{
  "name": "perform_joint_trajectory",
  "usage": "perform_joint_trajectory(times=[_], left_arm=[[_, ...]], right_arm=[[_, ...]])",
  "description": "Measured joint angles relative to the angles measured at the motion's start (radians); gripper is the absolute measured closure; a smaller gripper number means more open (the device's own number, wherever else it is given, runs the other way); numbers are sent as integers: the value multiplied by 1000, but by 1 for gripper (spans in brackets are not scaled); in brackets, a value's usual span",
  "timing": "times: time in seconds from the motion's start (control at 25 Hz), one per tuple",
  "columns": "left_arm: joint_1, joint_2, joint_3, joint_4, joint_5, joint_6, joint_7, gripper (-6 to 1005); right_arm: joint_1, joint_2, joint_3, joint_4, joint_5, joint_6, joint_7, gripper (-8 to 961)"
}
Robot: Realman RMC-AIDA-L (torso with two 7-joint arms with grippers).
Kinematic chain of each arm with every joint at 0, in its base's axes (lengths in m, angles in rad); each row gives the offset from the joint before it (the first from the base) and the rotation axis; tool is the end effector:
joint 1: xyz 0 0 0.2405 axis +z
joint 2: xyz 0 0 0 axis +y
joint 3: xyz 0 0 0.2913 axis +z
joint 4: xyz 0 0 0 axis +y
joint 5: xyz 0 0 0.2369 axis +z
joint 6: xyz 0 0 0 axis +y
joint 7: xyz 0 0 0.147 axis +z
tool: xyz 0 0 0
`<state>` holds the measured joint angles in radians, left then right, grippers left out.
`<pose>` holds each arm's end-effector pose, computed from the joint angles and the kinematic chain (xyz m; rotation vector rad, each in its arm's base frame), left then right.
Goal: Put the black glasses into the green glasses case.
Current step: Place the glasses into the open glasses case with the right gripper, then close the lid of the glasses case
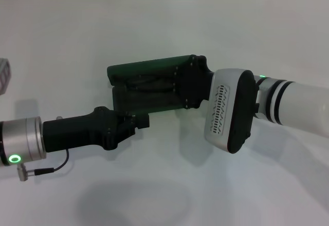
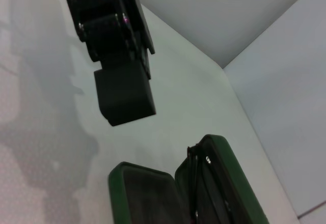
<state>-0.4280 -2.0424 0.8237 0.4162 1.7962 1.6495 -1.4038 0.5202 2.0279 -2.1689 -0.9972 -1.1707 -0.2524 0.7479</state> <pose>-0.3288 0.3060 -0.0478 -2.7158 -0.9914 -0.9925 0.1721 0.3874 -0.1635 -2.4331 -0.6048 0.0900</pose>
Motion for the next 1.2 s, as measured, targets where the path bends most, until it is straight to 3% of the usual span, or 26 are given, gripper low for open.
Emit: perform_joint_trajectory(times=[0.6, 1.2], left_arm=[[6, 2, 0, 2, 0, 0, -1, 999], [16, 0, 0, -3, 2, 1, 1, 999]], right_arm=[[-32, 0, -67, -35, 7, 103, 4, 809], [-66, 0, -60, -78, 5, 100, 1, 804]])
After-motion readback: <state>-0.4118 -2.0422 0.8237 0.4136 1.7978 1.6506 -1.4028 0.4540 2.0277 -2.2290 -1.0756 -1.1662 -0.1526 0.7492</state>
